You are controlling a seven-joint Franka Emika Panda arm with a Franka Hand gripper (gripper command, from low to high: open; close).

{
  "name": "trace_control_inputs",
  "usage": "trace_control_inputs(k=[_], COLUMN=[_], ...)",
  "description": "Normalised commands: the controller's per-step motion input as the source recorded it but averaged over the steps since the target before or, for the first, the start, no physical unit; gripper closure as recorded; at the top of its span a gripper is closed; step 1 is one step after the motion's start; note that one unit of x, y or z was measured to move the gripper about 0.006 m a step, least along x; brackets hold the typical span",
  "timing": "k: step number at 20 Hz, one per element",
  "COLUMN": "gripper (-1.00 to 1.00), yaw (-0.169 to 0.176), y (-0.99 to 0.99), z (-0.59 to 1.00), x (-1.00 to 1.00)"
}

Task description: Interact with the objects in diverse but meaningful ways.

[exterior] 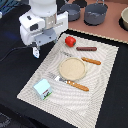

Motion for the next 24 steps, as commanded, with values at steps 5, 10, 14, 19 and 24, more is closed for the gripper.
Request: trace_control_inputs(k=[5,10,14,19,24], gripper=[-1.0,-1.0,1.0,1.0,1.0], yaw=[-0.028,-0.02,-0.008,0.0,0.0], y=[0.0,0.0,0.0,-0.03,0.1], z=[-0.48,-0.57,-0.58,-0.55,-0.28], x=[-0.68,-0.71,-0.65,-0.57,-0.53])
